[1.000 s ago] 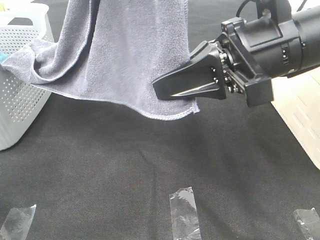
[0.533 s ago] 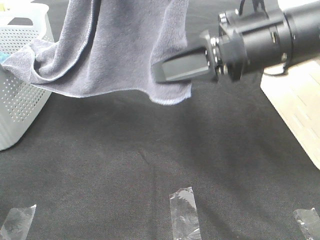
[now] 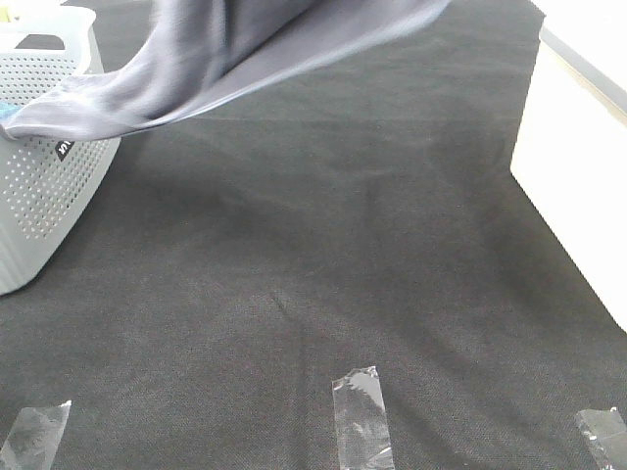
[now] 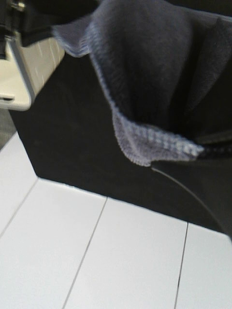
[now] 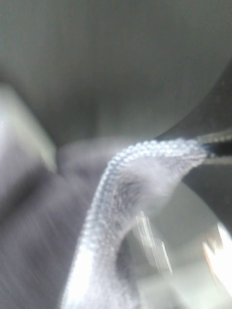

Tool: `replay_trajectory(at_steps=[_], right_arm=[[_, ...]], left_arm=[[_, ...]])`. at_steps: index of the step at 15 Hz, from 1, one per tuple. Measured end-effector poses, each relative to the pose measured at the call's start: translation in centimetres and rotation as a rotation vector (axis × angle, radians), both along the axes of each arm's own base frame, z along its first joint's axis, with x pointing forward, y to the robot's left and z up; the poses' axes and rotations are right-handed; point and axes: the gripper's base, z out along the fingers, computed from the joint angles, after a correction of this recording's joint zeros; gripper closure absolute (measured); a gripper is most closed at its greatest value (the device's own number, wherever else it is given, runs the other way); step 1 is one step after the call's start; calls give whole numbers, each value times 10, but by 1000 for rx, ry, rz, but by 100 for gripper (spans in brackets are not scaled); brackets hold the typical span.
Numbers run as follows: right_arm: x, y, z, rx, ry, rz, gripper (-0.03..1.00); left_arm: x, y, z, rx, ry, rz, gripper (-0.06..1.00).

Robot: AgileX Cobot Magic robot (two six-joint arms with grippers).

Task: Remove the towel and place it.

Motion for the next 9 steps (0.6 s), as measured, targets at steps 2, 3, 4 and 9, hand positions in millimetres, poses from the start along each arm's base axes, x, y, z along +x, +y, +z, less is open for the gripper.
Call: replay_trajectory(at_steps=[2,3,4,9], right_arm=[[5,-14,37,-103,-164,-103,95],[10,-18,53,-137,-238,-141,95],[15,-21,65,-167,-298,-166,95],[48,-26,83,-228,-529,-274,95]], left_arm=[[14,-1,1,-47,-55,46,94],[20,-2,3,-83,-92,54,94],[23,-4,6,-112,-130,52,94],[48,-11,2,-100,-291,73,94]])
